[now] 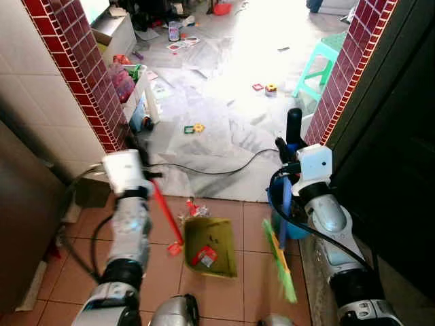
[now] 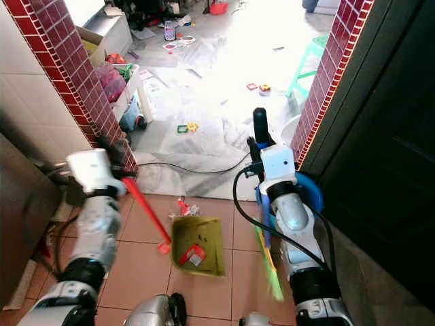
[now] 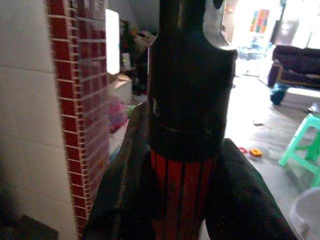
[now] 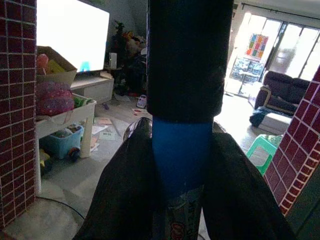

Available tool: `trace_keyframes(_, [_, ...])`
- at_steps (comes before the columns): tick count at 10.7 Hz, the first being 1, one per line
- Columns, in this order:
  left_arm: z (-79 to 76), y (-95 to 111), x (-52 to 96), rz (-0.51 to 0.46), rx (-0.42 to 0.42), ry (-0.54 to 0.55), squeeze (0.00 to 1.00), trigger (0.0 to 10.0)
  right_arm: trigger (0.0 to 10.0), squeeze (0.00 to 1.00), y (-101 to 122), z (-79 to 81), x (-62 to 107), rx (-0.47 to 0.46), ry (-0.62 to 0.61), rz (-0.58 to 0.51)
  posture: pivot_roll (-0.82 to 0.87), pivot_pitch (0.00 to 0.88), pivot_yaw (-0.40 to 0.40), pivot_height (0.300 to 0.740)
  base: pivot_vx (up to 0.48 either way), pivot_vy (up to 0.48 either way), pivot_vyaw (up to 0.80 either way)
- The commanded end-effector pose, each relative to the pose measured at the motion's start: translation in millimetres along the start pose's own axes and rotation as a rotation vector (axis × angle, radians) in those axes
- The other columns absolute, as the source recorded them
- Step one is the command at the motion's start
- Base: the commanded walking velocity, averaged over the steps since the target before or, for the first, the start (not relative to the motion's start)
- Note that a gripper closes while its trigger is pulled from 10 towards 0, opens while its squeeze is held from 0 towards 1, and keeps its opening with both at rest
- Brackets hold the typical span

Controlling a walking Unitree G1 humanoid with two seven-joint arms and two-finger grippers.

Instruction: Sweep floor

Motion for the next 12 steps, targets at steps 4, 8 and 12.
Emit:
trace_keyframes(4, [22.2,46,-0.7,-0.112,0.279,0.138,0.00,10.0,10.0,0.00,-2,-0.2,-0.8,0.028,0.019,0.002,-0.14,0.000,0.030,0.740,0.000,0.000,0.00])
trace_keyframes(8, [20.5,48,-4.1,-0.093,0.324,0.194,0.00,10.0,10.0,0.00,-5,-4.1,0.5,0.058,0.046,0.008,-0.17,0.000,0.015,0.740,0.000,0.000,0.00])
trace_keyframes(12, [8.7,92,-19.5,-0.201,0.164,0.157,0.00,10.0,10.0,0.00,-7,2.7,5.9,0.047,0.050,0.020,-0.17,0.000,0.032,0.740,0.000,0.000,0.00])
Point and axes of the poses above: a point about 5 cm out from each wrist's last joint towards the gripper, its own x axis pointing back from the gripper into the wrist, its own y axis along the axis of the wrist's last joint, z = x × y, the point moved 6 cm from there along -x, pointing out of the wrist towards the gripper, and after that the axes turned 13 degrees about x, right-handed, at the moved point
